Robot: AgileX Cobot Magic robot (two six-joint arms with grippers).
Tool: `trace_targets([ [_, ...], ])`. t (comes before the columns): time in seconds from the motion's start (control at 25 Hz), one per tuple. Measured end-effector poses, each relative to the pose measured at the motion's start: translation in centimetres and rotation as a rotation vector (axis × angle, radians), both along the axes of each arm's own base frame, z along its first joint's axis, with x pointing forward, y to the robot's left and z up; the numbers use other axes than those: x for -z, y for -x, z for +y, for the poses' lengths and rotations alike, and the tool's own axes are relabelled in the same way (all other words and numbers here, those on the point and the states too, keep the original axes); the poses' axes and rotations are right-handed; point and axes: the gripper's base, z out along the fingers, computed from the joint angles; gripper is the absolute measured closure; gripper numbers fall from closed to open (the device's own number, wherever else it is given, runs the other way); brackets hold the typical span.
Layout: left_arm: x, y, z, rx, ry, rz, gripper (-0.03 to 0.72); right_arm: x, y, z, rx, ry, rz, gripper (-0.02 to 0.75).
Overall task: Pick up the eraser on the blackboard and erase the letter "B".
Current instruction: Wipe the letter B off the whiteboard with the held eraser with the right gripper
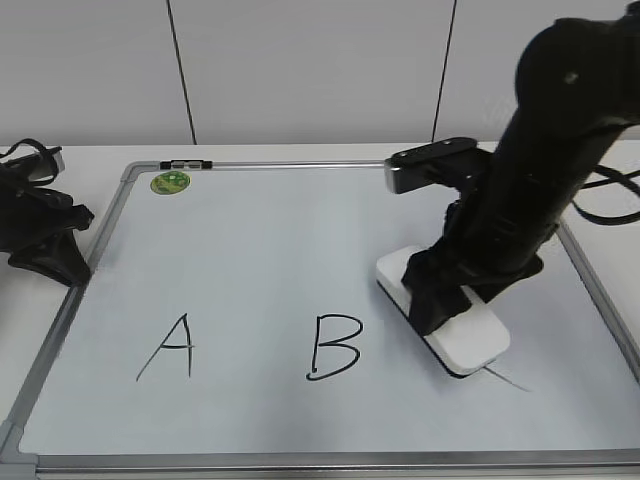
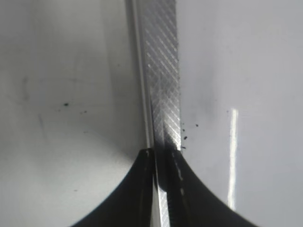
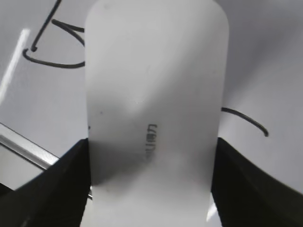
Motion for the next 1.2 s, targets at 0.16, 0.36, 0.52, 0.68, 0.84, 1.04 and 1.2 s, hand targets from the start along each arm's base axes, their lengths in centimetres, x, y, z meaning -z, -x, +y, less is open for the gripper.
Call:
trace_targets([
  [0.16, 0.0, 0.0, 0.0, 0.000, 0.000, 0.000, 0.653, 1.4, -0.5, 2.5, -0.070, 0.015, 0.022, 0.209],
  [0.36, 0.0, 0.0, 0.0, 0.000, 0.000, 0.000, 0.653, 3.2, -2.0, 3.6, -0.107, 0.027, 0.030, 0.209],
  [0.52, 0.0, 0.0, 0.0, 0.000, 0.000, 0.000, 0.653, 4.3, -3.5, 4.4, -0.130, 0.033, 0.021, 0.209],
  [0.68, 0.0, 0.0, 0.0, 0.000, 0.000, 0.000, 0.653, 5.1, -5.0, 5.5, -0.161, 0.055, 0.024, 0.209],
  [0.84, 0.0, 0.0, 0.0, 0.000, 0.000, 0.000, 0.653, 5.7, -6.0, 6.1, -0.180, 0.079, 0.063, 0.209],
  [1.04, 0.0, 0.0, 0.0, 0.000, 0.000, 0.000, 0.653, 5.8, -6.0, 6.6, -0.201, 0.098, 0.075, 0.209],
  [1.2, 0.0, 0.0, 0.0, 0.000, 0.000, 0.000, 0.653, 5.7, -5.2, 8.0, -0.262, 0.129, 0.056, 0.209],
])
